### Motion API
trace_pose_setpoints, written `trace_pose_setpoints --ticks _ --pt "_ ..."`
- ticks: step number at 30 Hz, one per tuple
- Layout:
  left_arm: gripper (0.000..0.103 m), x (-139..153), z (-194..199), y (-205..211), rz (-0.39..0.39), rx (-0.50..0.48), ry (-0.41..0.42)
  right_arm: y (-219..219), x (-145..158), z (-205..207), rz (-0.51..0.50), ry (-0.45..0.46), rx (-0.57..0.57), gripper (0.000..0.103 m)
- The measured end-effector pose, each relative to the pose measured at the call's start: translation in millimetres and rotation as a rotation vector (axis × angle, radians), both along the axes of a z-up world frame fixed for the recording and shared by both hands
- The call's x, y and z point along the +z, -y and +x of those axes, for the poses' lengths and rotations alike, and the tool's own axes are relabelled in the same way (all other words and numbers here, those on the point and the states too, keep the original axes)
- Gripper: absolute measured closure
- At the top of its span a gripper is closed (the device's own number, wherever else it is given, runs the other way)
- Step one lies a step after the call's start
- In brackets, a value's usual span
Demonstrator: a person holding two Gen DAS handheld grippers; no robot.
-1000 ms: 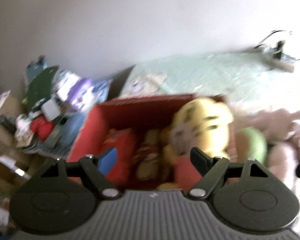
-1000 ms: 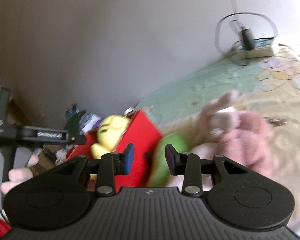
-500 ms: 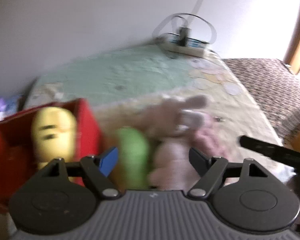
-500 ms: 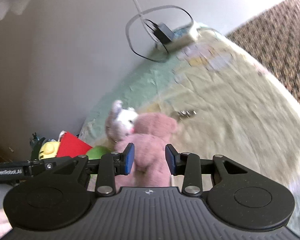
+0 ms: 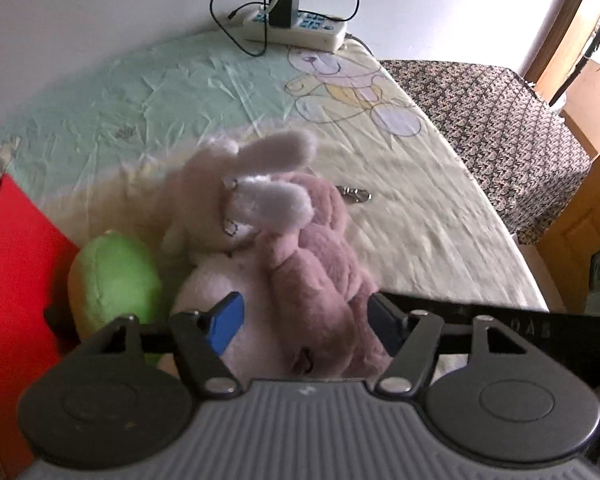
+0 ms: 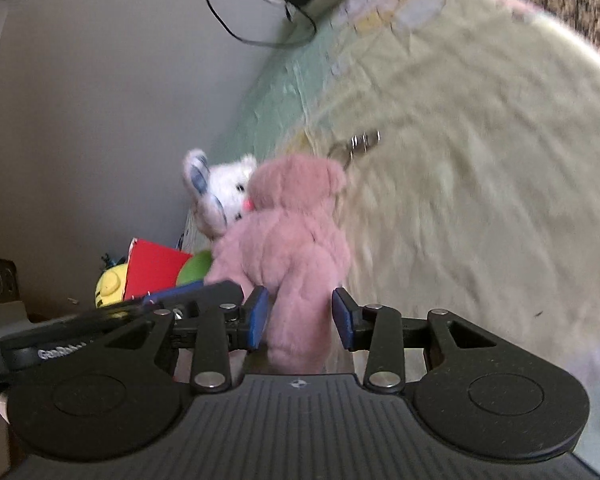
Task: Organize objects
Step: 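Grasp the pink teddy bear with the left gripper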
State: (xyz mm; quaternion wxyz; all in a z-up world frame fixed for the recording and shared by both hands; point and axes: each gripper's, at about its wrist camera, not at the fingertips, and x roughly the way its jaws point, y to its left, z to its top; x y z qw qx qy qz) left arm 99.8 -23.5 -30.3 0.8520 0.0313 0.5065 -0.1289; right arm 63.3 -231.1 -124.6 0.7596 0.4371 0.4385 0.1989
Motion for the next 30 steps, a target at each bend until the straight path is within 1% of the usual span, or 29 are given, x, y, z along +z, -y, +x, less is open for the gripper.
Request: trace_pose_setpoints --ticks 1,2,3,5,7,9,10,14,21,24,26,30 --pt "0.035 -0.8 1.6 1.1 0.0 -0.007 0.001 -1.5 -2.8 2.4 0.019 -0.012 0.006 0.064" --pt "0.037 -1.0 3.2 1.2 -0.003 -0.011 0.002 -3.0 -4.7 4.8 0.031 -0.017 0.012 0.064" --pt "0.041 -1.2 4.0 2.0 -0.004 -0.015 0.002 -4.5 -4.6 6.2 0.026 -0.014 0.017 0.067" --pt "0.044 -3.3 5.7 3.5 0.004 -0.023 -0.002 -7.7 -1.8 7.9 -0.005 0.0 0.028 0.072" --pt "0.048 -3.2 4.9 3.8 0.017 -0.033 0.005 -7.9 1.2 5.9 -0.018 0.013 0.028 0.073" --pt "0.056 -2.3 5.0 3.6 0.017 -0.043 0.001 -5.8 5.8 1.5 -0.039 0.031 0.018 0.074" --pt "0.058 -2.5 5.2 3.2 0.004 -0.049 -0.009 -4.1 9.5 -1.6 -0.057 0.043 0.013 0.074" --pt "0.059 -5.7 0.7 8.2 -0.003 -0.077 -0.027 3.2 24.4 -19.7 -0.137 0.083 0.0 0.075" --pt "0.059 -3.1 -28.0 24.2 -0.052 -0.186 -0.046 18.5 43.7 -64.4 -0.258 0.092 -0.003 0.075" --pt "0.059 -6.9 -43.6 31.4 -0.061 -0.243 -0.059 16.4 44.6 -80.1 -0.303 0.089 -0.007 0.075" --pt "0.059 -12.4 -52.1 35.0 -0.065 -0.275 -0.077 14.8 42.8 -89.1 -0.308 0.076 -0.011 0.075" --pt "0.059 -24.6 -67.0 36.9 -0.074 -0.318 -0.116 6.5 41.0 -106.1 -0.348 0.057 0.014 0.075"
